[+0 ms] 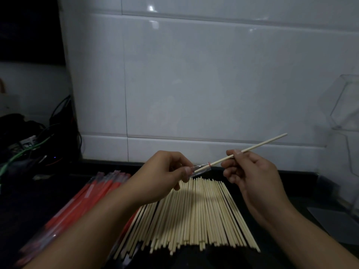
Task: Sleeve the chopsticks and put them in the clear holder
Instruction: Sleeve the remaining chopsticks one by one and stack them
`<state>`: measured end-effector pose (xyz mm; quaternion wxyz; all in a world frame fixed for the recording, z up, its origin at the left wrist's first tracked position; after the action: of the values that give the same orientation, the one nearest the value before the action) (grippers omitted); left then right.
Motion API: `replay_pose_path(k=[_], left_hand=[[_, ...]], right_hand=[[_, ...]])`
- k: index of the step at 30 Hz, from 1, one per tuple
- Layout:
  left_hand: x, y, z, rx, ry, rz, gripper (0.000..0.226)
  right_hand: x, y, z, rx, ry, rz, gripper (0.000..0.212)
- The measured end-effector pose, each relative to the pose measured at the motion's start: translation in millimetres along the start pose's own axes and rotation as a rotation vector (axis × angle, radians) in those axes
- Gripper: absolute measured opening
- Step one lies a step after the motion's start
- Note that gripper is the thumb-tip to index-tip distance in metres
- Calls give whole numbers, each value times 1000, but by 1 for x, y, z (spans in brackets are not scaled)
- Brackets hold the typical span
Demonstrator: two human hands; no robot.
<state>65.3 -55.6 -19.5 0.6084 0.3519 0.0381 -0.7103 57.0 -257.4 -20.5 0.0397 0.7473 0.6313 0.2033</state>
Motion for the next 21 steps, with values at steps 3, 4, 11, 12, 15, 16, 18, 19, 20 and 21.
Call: replay_pose_path(k=[3, 4, 11, 12, 15, 16, 18, 19, 20, 21], left_hand=[[1, 0, 0, -5, -13, 2, 12], [1, 0, 0, -6, -17, 2, 12], [2, 1, 1, -5, 1, 17, 11], [2, 1, 1, -4, 6, 21, 11], [2, 0, 3, -5, 0, 30, 12], [2, 0, 3, -7, -7, 31, 12], [3, 0, 5, -14, -25, 26, 12], [4, -1, 5, -17, -31, 22, 12], [5, 0, 6, -17, -33, 18, 11], [6, 0, 6, -15, -32, 16, 11]], right_hand=[[1, -1, 1, 13, -21, -40, 19], [1, -1, 1, 15, -36, -61, 19], [1, 0, 6, 155, -15, -151, 21], [0, 1, 5, 172, 26, -143, 21], [-1, 3, 2, 181, 90, -109, 21], [-2, 4, 1, 177, 98, -101, 21], [-3, 4, 1, 167, 88, -102, 21], [-3, 4, 2, 161, 63, -114, 22], [-3, 3, 3, 156, 25, -136, 23], [-4, 3, 4, 153, -24, -164, 23]])
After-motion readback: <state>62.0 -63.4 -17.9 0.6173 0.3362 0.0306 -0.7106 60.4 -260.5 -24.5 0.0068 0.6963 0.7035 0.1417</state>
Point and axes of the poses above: each hand's wrist, its own y-axis towards the middle knuckle, its own x-axis out of the palm, z = x × y, the point moved 1 cm from there along y, towards the middle knuckle, and after that the axes turned 2 degrees about z, right-handed, at the moved point
